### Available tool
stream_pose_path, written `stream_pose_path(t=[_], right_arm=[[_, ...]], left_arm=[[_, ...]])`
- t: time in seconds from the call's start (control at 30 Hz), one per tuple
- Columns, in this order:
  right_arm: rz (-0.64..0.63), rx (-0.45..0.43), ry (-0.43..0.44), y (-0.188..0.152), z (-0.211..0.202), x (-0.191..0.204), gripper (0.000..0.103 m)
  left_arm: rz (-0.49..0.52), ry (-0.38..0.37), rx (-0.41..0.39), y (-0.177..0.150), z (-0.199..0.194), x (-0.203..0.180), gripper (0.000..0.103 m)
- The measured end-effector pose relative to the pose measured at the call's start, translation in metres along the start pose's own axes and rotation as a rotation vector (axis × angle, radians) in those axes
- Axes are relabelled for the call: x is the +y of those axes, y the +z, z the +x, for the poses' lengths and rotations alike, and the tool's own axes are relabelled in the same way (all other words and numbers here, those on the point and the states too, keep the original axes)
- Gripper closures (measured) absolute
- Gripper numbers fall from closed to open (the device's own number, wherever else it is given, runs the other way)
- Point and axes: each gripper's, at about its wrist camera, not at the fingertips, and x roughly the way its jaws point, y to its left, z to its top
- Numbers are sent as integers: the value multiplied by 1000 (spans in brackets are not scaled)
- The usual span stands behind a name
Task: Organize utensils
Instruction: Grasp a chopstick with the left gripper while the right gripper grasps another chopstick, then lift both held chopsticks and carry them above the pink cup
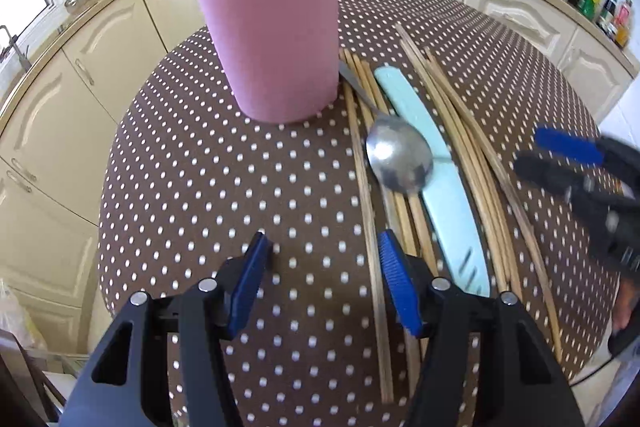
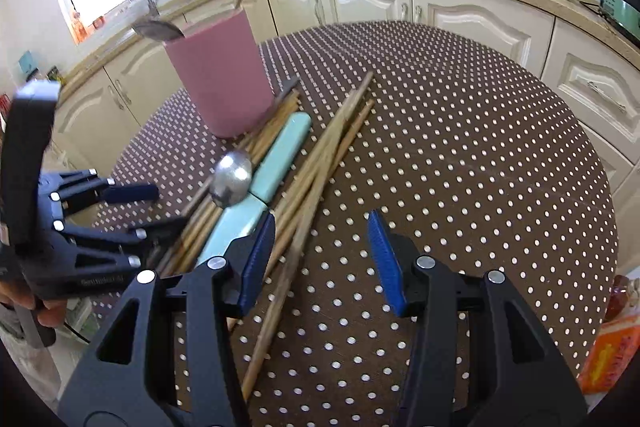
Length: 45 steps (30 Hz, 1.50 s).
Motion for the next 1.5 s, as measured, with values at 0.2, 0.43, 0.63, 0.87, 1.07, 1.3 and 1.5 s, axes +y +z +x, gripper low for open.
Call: stream_pose_path(t=[0.2, 0.43, 0.63, 0.87, 1.07, 1.3, 1.5], right_arm=[[-14, 58, 9, -2, 10, 0, 55], [-37, 131, 7, 1, 24, -4, 83], [-34, 202, 16, 3, 22, -18, 86], [-2, 270, 19, 22, 33, -29, 87], [1, 318, 8, 46, 50, -30, 87], [-4, 320, 6, 66, 64, -27, 93], [47, 231, 52, 60, 52, -45, 96]], left_arm=[[7, -30, -40, 6, 2, -9, 98], [-24, -57, -41, -30, -19, 3, 98], [-43, -74, 1, -58, -34, 18, 97], [-36, -71, 54, -20, -12, 18, 95], [-20, -60, 93, 19, 7, 14, 94], [-21, -56, 54, 35, 10, 3, 96], [-74, -130, -27, -9, -15, 15, 97]])
